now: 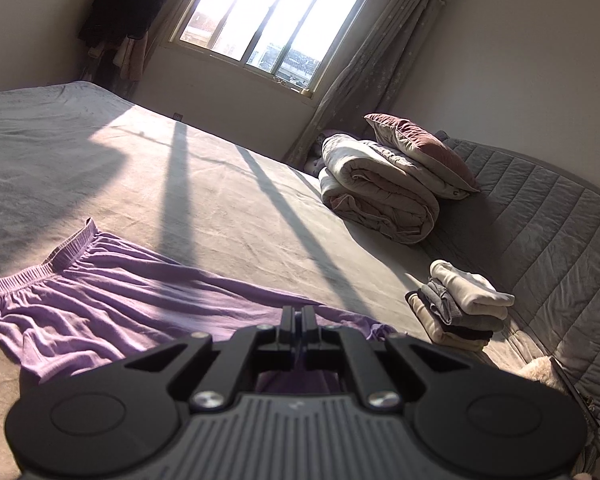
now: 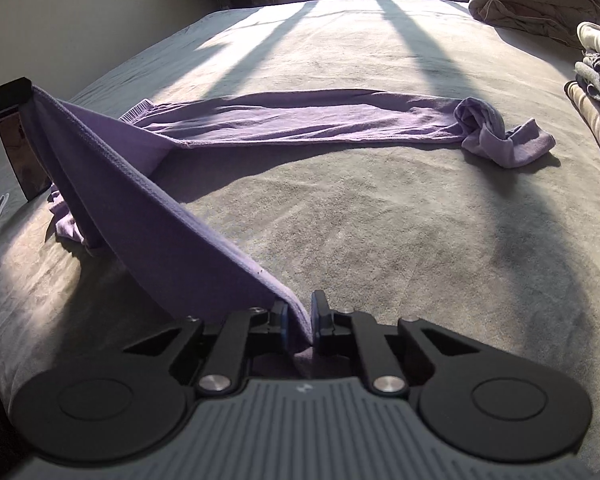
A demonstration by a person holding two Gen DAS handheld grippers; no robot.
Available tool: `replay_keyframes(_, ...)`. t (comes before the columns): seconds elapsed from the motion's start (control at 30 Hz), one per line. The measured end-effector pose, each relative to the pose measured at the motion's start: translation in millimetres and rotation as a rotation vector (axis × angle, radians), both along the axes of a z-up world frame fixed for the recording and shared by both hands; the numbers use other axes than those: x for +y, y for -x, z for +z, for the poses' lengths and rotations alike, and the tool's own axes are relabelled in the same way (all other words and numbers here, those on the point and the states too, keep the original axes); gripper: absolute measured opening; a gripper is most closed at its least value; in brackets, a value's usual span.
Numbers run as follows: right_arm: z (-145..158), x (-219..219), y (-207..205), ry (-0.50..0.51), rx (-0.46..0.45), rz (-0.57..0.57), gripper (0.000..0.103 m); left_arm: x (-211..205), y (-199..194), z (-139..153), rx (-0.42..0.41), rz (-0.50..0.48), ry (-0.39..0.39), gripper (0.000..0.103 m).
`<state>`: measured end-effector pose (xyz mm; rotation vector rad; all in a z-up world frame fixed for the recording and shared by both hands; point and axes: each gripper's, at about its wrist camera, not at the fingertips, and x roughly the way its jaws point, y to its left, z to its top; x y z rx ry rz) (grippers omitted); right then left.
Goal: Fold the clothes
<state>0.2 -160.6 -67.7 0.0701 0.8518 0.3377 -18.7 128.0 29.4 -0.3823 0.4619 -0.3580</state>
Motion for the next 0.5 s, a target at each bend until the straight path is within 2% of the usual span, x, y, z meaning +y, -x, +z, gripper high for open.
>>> replay_keyframes(0.27, 21, -24, 19, 0.085, -0.111, -0.129, 0.003, -6, -6, -5, 0.013, 0.017, -0.015, 0.002)
replay_keyframes(0.5, 41, -55, 47, 0.142, -0.197, -0.227, 0.003, -32, -14, -7, 0.006, -0.008, -0.027, 0.002)
